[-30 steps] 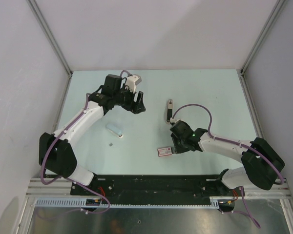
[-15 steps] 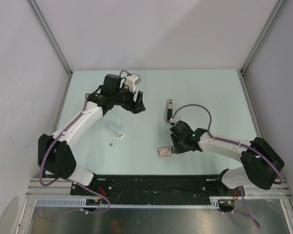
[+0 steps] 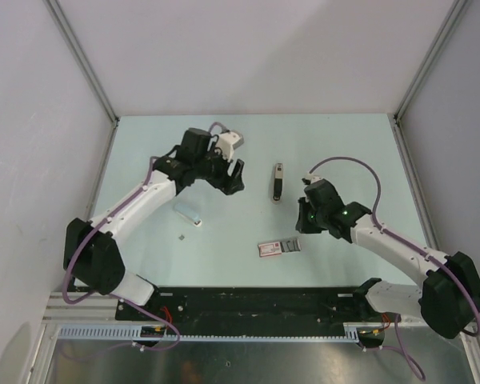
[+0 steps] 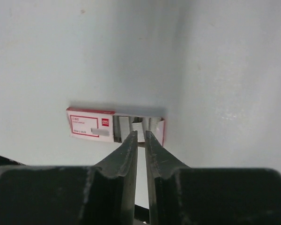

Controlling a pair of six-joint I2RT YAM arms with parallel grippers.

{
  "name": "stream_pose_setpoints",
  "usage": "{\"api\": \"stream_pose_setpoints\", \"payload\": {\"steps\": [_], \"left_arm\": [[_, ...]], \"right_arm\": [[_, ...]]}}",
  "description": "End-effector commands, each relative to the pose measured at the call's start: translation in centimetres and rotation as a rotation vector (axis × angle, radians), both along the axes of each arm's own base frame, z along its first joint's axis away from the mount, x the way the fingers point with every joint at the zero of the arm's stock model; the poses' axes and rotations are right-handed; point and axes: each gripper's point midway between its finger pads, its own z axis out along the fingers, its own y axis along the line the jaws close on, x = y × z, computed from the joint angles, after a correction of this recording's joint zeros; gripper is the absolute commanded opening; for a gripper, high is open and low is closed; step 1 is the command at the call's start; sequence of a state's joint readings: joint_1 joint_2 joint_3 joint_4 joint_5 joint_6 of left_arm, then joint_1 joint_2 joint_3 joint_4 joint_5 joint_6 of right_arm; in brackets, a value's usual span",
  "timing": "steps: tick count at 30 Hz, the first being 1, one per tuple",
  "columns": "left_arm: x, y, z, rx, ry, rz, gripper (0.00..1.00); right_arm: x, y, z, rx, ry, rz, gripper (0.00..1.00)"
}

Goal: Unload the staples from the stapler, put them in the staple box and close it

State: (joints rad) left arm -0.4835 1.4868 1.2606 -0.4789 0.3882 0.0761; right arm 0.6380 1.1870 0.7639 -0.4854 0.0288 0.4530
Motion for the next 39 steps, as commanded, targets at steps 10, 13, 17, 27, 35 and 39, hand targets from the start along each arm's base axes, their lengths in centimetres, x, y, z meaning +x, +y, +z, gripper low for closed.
{"api": "stream_pose_setpoints", "payload": {"steps": [10, 13, 17, 27, 35, 39], "left_arm": [[-5.0, -3.1, -11.0, 0.347, -0.049, -0.329, 0.75], [-6.0, -3.5, -12.3, 0.373, -0.053, -0.376, 0.75], [-7.0, -4.2, -13.4, 0.392, -0.072, -0.43, 0.75], [-8.2, -4.8, -15.7, 0.451, -0.112, -0.512, 0.75], [-9.5, -5.3, -16.5, 0.475, -0.125, -0.568, 0.75], [-9.8, -5.5, -16.6, 0.481, -0.129, -0.58, 0.75]], "right_arm": [[-2.1, -1.7, -3.5, 0.222, 0.204, -0.211, 0.17], [-2.5, -1.4, -4.2, 0.263, 0.232, -0.219, 0.18], [-2.6, -1.3, -4.5, 0.284, 0.244, -0.226, 0.18], [-2.2, -1.4, -5.0, 0.298, 0.251, -0.233, 0.17], [-2.2, -1.7, -5.7, 0.276, 0.265, -0.229, 0.16], [-2.3, -1.9, -6.0, 0.269, 0.272, -0.232, 0.16]]}}
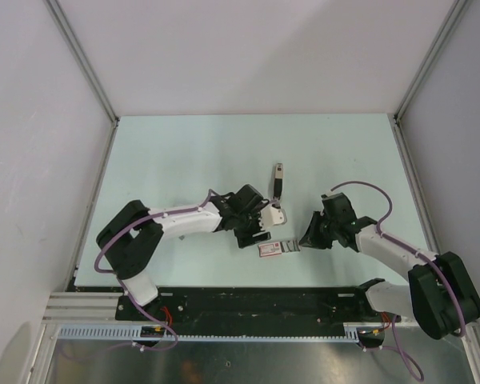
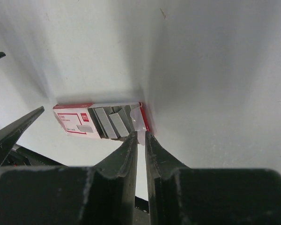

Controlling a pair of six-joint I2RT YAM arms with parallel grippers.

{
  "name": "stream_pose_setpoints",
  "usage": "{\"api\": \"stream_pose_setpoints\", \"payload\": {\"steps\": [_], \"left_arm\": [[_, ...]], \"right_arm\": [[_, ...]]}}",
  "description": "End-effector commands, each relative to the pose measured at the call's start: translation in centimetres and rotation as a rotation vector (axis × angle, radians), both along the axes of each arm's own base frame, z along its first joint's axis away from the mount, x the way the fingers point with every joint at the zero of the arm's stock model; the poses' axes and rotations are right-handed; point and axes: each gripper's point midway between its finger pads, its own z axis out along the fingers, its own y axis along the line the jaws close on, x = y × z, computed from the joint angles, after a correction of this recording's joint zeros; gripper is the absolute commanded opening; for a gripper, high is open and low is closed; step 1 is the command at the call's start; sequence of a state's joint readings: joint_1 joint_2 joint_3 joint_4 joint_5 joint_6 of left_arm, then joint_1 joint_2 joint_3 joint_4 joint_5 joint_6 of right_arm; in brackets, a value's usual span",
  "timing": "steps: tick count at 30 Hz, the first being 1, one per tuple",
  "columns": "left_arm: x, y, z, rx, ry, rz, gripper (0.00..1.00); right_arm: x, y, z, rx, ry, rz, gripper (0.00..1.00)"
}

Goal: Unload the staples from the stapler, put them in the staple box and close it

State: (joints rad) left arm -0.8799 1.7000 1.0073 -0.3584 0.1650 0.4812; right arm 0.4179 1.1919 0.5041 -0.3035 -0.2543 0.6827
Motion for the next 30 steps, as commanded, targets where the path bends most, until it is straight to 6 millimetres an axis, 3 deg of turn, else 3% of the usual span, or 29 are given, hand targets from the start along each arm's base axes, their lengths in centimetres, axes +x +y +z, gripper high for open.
{"api": "stream_pose_setpoints", "payload": {"steps": [1, 21, 30], "left_arm": [[0.0, -0.6, -0.1, -0.003, -0.033, -0.042, 0.75], [-1.3, -1.5, -0.5, 0.013, -0.042, -0.092, 0.76], [-0.9, -2.1, -0.7, 0.017, -0.045, -0.091, 0.75]], "right_arm": [[0.1, 0.0, -0.2, 0.012, -0.006, 0.007, 0.16], [-0.1, 1.2, -0.8, 0.089, 0.009, 0.021, 0.14], [0.2, 1.9, -0.3, 0.125, -0.007, 0.03, 0.11]]}}
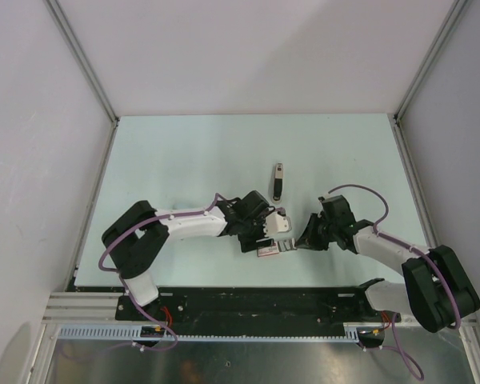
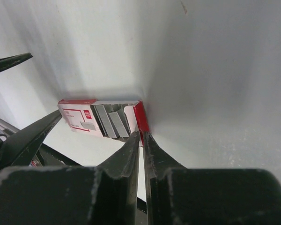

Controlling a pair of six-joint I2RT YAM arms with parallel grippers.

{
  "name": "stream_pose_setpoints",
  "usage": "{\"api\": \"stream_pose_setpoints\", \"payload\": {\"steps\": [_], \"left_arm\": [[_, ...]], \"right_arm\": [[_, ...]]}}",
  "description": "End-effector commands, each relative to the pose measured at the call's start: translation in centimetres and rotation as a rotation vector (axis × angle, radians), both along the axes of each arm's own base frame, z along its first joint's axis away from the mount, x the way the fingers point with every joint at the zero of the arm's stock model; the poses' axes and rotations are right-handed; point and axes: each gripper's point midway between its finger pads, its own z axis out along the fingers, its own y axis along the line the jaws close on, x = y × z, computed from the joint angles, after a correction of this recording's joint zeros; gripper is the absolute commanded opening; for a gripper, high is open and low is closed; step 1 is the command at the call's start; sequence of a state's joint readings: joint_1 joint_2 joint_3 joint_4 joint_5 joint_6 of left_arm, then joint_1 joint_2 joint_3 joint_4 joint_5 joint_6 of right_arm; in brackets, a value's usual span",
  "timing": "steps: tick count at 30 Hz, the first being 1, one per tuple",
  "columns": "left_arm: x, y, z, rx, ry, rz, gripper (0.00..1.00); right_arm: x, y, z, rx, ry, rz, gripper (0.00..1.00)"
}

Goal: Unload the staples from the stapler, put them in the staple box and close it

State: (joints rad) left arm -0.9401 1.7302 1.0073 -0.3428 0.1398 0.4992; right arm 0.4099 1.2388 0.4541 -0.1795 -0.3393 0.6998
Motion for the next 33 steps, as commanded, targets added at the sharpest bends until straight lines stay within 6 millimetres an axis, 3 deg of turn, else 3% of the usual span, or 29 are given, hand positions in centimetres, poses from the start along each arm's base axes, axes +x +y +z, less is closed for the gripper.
{"api": "stream_pose_setpoints", "payload": {"steps": [1, 14, 21, 28, 33], "left_arm": [[0.4, -1.0, 0.2, -0.012, -0.028, -0.028, 0.75], [0.4, -1.0, 0.4, -0.012, -0.038, -0.024, 0.75], [0.4, -0.9, 0.4, -0.008, -0.042, -0.024, 0.75], [0.5, -0.8, 0.5, -0.006, -0.053, -0.023, 0.75], [0.6, -0.7, 0.7, -0.007, -0.057, -0.021, 0.75]], "right_arm": [[0.5, 0.8, 0.6, 0.048, -0.022, 0.007, 0.11], [-0.1, 2.5, 0.0, 0.05, -0.017, 0.055, 0.09], [-0.2, 3.0, 0.8, 0.076, -0.029, 0.074, 0.09], [1.0, 1.7, 4.1, 0.091, -0.104, 0.05, 0.09], [1.0, 0.2, 3.5, 0.044, -0.093, 0.034, 0.1]]}}
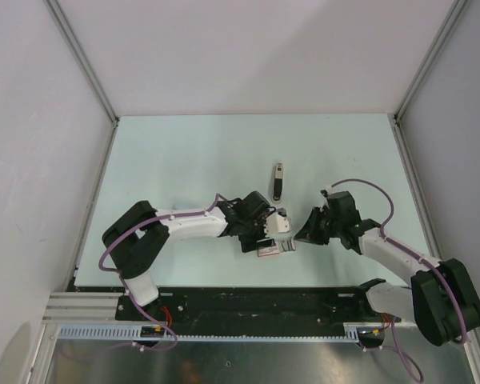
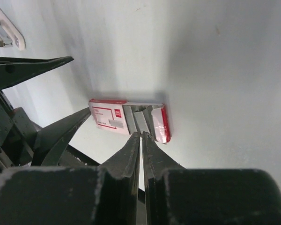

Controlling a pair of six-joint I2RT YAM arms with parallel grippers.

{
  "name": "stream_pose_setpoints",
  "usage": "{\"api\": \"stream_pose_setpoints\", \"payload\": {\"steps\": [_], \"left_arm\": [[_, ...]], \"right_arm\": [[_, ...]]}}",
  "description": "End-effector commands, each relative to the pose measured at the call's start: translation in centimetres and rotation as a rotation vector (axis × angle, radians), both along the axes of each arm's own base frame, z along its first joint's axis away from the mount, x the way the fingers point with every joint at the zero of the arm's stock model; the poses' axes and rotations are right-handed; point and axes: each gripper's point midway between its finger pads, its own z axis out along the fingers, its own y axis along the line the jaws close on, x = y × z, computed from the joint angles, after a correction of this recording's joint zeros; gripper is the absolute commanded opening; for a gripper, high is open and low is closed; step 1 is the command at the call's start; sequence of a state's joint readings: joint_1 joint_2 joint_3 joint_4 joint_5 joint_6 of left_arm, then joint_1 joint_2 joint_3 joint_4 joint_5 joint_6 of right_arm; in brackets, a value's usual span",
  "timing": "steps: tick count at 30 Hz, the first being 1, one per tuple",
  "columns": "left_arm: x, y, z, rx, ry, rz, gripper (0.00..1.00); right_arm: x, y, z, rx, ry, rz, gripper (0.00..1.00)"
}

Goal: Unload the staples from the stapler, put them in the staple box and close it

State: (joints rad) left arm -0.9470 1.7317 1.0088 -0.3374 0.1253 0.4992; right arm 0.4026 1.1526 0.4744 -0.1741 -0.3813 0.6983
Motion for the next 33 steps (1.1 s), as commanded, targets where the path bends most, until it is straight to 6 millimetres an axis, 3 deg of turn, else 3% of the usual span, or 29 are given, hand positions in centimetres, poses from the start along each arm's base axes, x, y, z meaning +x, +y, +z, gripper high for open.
{"api": "stream_pose_setpoints", "payload": {"steps": [1, 11, 33], "left_arm": [[0.4, -0.6, 0.6, -0.01, -0.044, -0.021, 0.75], [0.5, -0.5, 0.8, -0.013, -0.049, -0.018, 0.75], [0.5, -0.4, 1.0, -0.013, -0.055, -0.019, 0.75]], "right_arm": [[0.0, -0.9, 0.1, -0.042, 0.005, 0.013, 0.1], [-0.1, -0.9, -2.0, -0.063, 0.055, 0.019, 0.21], [-0.5, 1.3, -3.4, -0.042, 0.085, 0.053, 0.15]]}}
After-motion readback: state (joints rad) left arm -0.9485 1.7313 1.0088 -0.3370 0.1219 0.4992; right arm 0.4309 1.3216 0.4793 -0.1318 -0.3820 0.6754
